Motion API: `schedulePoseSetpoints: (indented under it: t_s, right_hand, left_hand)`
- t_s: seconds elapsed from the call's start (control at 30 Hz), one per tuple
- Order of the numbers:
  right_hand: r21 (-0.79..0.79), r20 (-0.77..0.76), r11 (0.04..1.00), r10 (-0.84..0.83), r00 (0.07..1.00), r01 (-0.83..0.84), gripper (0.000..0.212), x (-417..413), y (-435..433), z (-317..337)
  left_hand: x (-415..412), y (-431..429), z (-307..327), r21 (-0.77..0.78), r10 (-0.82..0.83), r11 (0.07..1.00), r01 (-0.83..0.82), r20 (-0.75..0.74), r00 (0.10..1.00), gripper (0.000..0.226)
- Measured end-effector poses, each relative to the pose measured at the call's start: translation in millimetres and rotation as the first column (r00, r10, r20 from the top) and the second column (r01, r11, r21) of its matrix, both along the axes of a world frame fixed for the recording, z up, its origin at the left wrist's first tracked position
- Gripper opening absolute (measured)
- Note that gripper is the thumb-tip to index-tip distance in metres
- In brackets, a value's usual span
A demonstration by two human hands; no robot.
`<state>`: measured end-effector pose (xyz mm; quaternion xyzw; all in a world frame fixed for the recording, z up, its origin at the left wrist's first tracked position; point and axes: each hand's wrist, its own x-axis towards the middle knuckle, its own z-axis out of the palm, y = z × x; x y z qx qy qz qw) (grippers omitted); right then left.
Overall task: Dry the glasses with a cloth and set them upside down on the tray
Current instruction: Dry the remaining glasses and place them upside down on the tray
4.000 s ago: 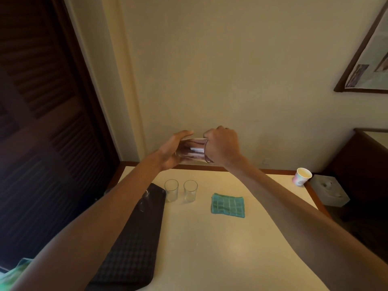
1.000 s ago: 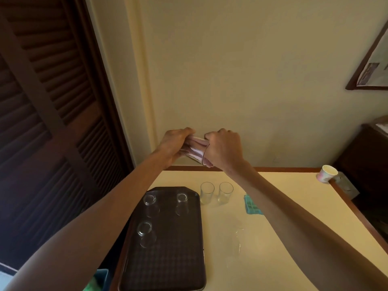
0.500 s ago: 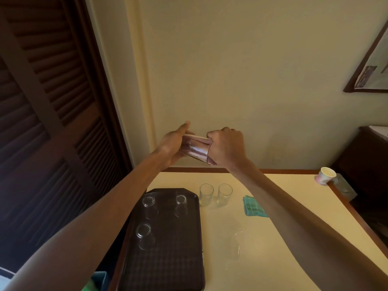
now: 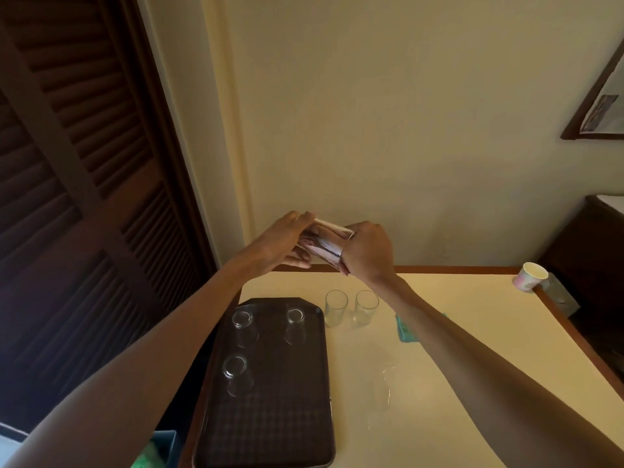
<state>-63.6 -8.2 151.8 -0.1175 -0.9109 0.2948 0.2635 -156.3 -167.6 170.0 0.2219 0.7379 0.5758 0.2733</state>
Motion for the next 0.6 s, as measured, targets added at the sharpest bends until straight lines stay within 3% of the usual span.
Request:
schedulePoseSetpoints:
  t_s: [0.07,0.17,0.27,0.4,0.5,0.6]
  right_hand:
    - [0.004,-0.035,0.999,0.037,0.999,-0.036,0.044,1.0,0.1,-3.9]
    - [-0.267,0.037,0.957,0.131,0.991,-0.117,0.054,-1.9,-5.7,-17.5]
    - [-0.454,0.171,0.888,0.171,0.970,-0.076,0.054,0.1,-4.7,-36.5]
    - [-0.497,0.200,0.860,0.239,0.950,-0.112,0.042,16.3,14.0,-72.4]
    - [-0.464,0.314,0.885,0.132,0.940,0.031,0.048,26.3,29.1,-108.2]
    - [-0.537,0.394,0.820,0.035,0.918,0.199,0.052,34.0,37.6,-138.6]
  left_hand:
    - [1.1,1.4,-4.1,0.018,0.022,1.000,-0.022,0.028,0.999,0.043]
    - [-1.5,5.9,-12.7,0.055,0.106,0.993,-0.105,-0.012,0.994,0.042]
    - [-6.2,6.9,-23.4,0.099,0.187,0.979,-0.180,-0.059,0.981,0.041]
    - [-19.1,-7.1,-49.6,0.032,0.286,0.957,-0.288,-0.247,0.926,0.045]
    - [-17.0,-21.1,-74.3,-0.027,0.319,0.937,-0.348,-0.340,0.885,0.050]
    - [-5.2,-30.6,-97.9,-0.133,0.280,0.924,-0.359,-0.408,0.869,0.044]
